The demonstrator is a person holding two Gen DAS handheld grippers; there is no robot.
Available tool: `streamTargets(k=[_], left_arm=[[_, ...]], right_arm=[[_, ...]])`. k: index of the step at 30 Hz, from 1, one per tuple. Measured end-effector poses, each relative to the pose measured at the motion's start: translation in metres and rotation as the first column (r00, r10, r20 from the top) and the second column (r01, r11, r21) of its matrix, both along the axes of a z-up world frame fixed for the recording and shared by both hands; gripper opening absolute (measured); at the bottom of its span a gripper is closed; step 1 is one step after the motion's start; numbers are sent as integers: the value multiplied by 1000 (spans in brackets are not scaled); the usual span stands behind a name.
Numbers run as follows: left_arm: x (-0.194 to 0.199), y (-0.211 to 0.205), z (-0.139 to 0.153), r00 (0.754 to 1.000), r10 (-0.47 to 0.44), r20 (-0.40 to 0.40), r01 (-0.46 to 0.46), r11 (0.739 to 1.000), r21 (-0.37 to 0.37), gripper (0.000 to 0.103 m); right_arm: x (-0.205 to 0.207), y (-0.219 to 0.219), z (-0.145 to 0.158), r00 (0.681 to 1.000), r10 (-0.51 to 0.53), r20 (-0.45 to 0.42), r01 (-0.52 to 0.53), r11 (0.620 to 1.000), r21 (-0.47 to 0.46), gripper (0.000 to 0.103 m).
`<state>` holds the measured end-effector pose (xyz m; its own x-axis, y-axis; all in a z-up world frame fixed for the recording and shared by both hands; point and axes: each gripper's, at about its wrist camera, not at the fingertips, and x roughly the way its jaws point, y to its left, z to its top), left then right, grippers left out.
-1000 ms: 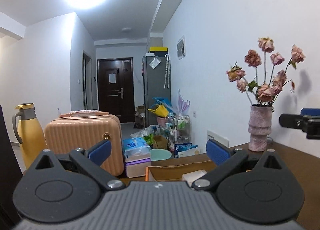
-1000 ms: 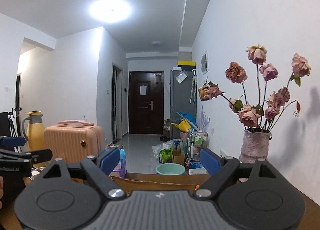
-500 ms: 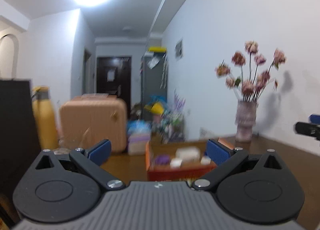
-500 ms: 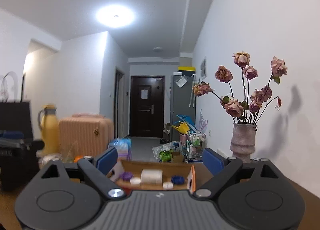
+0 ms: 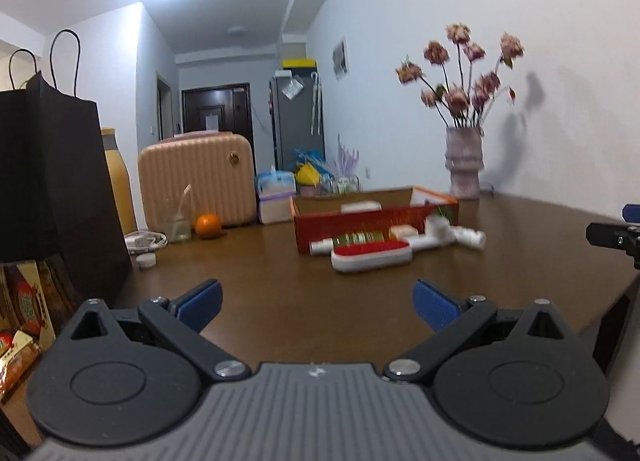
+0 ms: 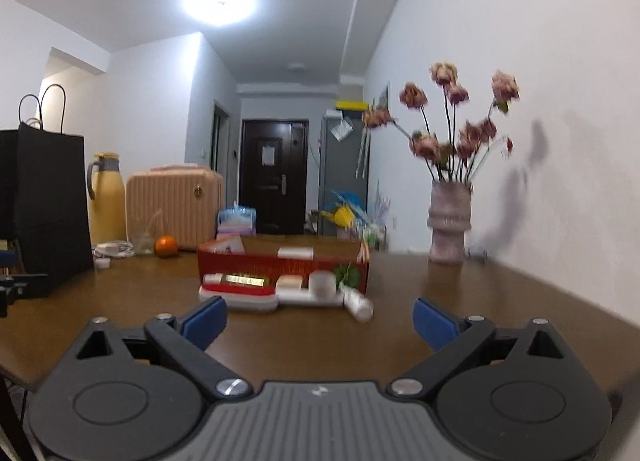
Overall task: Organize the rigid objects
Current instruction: 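Move the left gripper to the cream soap box while the right gripper approaches the grey tape roll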
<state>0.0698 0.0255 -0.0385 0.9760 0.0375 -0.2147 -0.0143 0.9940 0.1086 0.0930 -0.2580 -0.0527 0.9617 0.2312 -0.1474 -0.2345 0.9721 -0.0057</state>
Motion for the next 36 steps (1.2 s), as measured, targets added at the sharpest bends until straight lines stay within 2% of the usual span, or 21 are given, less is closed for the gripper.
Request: streamTargets(k=[4,10,18,20,25,31,36], left_arm=[[-4,1,-7,1000,17,-8,-17,1000,0,103],[10,-1,-9,999,46,-20,-45,999,11,103],[60,-2,-6,994,40,-105,-42,999,-18,103],[79,-3,-3,990,43,-133,-45,999,-9,103],[135,-7,12,986,-10,-164,1,999,-52,103],[208,-32,17,982,-73,-173,67,997,-39,103],[265,-44,7,972,-73,-224,62,996,-59,100]], right_arm=[[-4,8,-5,1000,12,0,-12,999,-30,100],[8,11,-8,1000,13,-24,-13,1000,-13,100],[51,7,-6,996,6,-85,-7,1000,-5,98],[68,5,-4,995,0,-100,0,1000,3,95],[127,5,7,990,27,-136,-29,1000,-9,85],[213,14,15,978,71,-198,-81,996,-45,85],[287,36,6,959,118,-256,-142,987,-76,83]])
